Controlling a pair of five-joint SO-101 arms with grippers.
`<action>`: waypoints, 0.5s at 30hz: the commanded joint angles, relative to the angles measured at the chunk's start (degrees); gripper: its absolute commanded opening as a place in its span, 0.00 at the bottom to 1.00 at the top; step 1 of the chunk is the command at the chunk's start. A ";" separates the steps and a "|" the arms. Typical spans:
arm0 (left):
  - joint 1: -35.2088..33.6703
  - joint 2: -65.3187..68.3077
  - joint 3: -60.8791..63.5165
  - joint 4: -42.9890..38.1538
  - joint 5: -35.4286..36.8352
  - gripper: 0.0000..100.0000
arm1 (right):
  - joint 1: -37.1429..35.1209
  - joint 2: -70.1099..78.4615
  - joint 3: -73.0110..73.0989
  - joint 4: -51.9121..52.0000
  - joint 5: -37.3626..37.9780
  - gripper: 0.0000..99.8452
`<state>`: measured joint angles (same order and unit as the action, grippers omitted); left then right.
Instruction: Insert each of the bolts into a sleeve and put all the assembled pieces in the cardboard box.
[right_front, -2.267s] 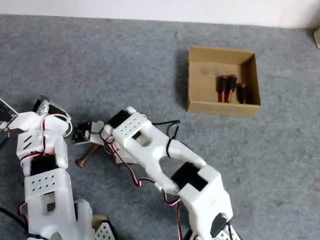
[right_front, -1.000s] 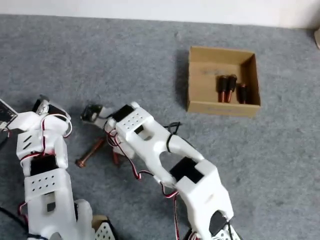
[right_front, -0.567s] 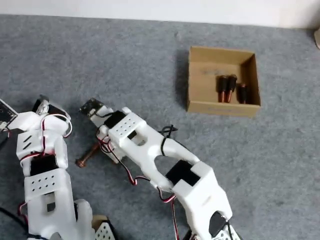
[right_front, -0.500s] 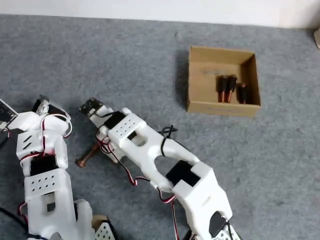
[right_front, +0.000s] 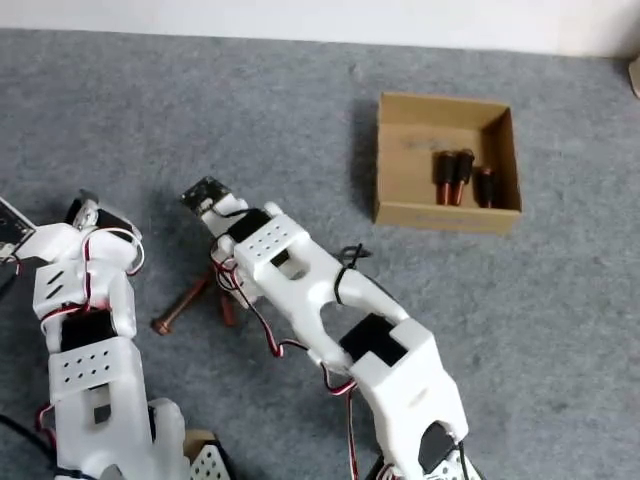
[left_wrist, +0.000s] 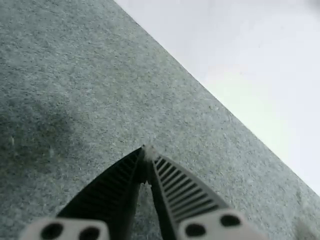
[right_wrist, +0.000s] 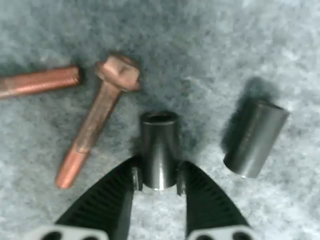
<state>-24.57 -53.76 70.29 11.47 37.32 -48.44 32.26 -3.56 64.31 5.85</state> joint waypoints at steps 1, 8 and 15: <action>-0.48 -1.36 -3.30 0.26 0.35 0.01 | -0.57 1.71 0.57 -2.42 -0.18 0.03; -0.22 -1.36 -3.30 0.26 0.35 0.01 | -0.40 2.07 -2.07 -2.33 0.18 0.03; -0.13 -1.36 -3.30 0.26 0.35 0.01 | -0.40 2.15 -2.15 -4.00 -0.09 0.03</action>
<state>-24.57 -53.76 70.29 11.47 37.32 -48.44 32.97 -4.79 63.78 5.85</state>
